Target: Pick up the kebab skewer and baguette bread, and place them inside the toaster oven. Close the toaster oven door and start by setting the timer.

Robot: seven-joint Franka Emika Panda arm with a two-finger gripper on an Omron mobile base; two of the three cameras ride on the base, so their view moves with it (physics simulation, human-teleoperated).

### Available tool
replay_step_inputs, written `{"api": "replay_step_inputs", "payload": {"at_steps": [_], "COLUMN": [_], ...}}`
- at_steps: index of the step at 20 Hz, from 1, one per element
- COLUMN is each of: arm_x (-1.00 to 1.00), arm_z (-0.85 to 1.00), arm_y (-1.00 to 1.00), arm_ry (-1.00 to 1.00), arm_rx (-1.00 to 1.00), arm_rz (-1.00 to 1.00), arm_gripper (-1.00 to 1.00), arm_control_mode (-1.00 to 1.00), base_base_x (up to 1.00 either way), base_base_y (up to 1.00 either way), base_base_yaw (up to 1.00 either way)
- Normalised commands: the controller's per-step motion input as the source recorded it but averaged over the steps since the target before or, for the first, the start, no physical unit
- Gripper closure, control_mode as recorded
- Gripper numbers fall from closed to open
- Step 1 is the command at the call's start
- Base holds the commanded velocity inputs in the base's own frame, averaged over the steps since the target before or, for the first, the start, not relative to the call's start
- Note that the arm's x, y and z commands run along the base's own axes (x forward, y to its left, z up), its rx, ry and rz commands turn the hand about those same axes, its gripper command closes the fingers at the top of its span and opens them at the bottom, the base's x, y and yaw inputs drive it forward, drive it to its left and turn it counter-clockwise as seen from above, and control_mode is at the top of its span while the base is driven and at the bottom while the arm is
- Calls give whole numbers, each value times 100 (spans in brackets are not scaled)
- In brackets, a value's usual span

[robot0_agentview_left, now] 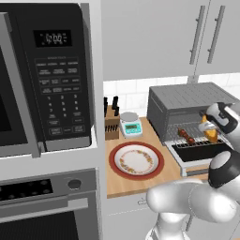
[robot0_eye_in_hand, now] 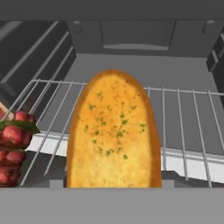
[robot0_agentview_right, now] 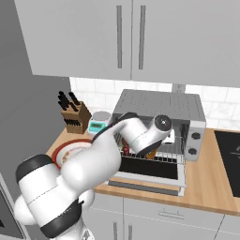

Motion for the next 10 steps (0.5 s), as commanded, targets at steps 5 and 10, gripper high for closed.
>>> {"api": "replay_step_inputs", "payload": {"at_steps": [5, 10], "arm_x": [21, 16], "arm_z": [-28, -31], "arm_y": [0, 0], "arm_ry": [0, 0], "arm_rx": [1, 0], "arm_rz": [0, 0], "arm_gripper": [100, 100], "arm_control_mode": [-100, -100], "base_base_x": [0, 0], "base_base_y": [0, 0], "base_base_yaw": [0, 0]}}
